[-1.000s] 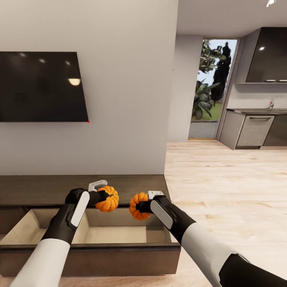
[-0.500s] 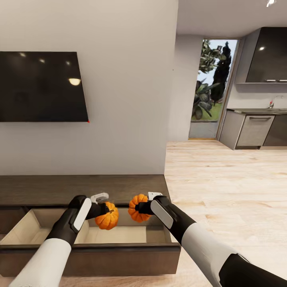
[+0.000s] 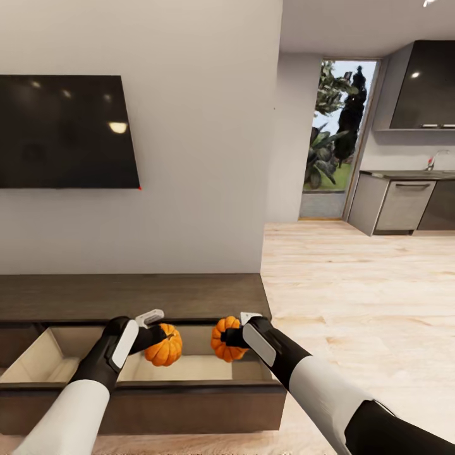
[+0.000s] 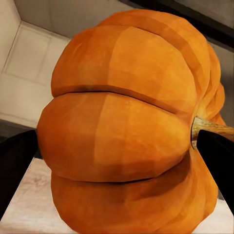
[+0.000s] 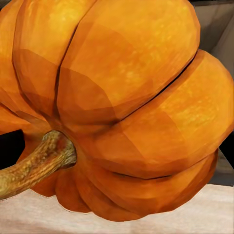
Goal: Place each of the two pumpkins and all three candles from the living room inside a cabinet in the living room (use any cabinet), then make sure every cabinet is closed, and position the cauldron so it is next to a table in the living room.
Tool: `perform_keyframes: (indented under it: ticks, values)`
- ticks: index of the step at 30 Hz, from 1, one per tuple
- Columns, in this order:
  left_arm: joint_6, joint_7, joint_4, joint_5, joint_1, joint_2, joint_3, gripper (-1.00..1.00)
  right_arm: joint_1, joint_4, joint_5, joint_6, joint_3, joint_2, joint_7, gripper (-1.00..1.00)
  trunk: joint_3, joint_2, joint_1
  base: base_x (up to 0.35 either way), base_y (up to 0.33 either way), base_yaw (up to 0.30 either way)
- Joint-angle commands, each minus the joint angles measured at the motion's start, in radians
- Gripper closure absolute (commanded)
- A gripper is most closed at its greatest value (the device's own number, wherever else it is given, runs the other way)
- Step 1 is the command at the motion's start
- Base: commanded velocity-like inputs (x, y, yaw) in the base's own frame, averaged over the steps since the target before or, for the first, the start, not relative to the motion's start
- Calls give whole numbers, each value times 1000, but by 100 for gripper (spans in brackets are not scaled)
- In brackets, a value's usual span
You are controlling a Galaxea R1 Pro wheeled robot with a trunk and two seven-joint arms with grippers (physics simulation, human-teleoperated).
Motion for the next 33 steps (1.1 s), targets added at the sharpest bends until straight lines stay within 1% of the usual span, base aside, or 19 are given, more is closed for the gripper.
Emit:
perform_keyframes:
  ticks: [1, 4, 6, 8, 11, 17, 23, 26, 27, 28, 30, 32, 33]
  values:
    - [-3, 9, -1, 10, -1, -1, -2, 100, -1, -1, -11, -7, 7, -1, -9, 100, -4, -8, 4, 0, 0, 0]
    - [-49, 9, -1, 12, 0, -2, -19, 100, -1, -1, -4, -33, 10, 0, -8, 100, -14, -29, 15, 0, 0, 0]
    - [-79, 9, 6, 15, -1, -2, -37, 100, -1, -1, 0, -43, 12, 0, -7, 100, -20, -43, 23, 0, 0, 0]
    - [-88, 9, 19, 13, -1, -2, -51, 100, -1, -1, 2, -47, 13, 0, -7, 100, -26, -57, 31, 0, 0, 0]
    - [-99, 9, 30, 12, -1, -4, -61, 100, -1, -1, 3, -63, 14, -1, -7, 100, -36, -78, 42, 0, 0, 0]
    - [-102, 9, 33, 12, -1, -9, -64, 100, -1, 0, 3, -79, 14, -1, -7, 100, -54, -120, 65, 0, 0, 0]
    - [-104, 8, 33, 12, 0, -5, -65, 100, -1, -1, 5, -82, 14, -1, -6, 100, -73, -162, 88, 0, 0, 0]
    - [-126, 7, 33, 13, -1, -5, -65, 100, -1, -2, 6, -95, 16, -1, -5, 100, -83, -183, 100, 0, 0, 0]
    - [-135, 7, 33, 13, 0, -5, -65, 100, -1, -3, 6, -99, 18, -2, -4, 100, -86, -190, 103, 0, 0, 0]
    - [-145, 7, 33, 13, 0, -4, -66, 100, -1, -3, 6, -104, 28, -2, -3, 100, -89, -197, 107, 0, 0, 0]
    - [-150, 6, 33, 13, -1, -4, -66, 100, -1, -3, 6, -111, 48, -2, -2, 100, -95, -211, 115, 0, 0, 0]
    - [-153, 6, 33, 13, 0, -3, -66, 100, -1, -2, 5, -120, 61, -2, -2, 100, -101, -225, 123, 0, 0, 0]
    - [-153, 6, 33, 13, 0, -3, -66, 100, -1, -2, 5, -124, 63, -2, -2, 100, -101, -225, 123, 0, 0, 0]
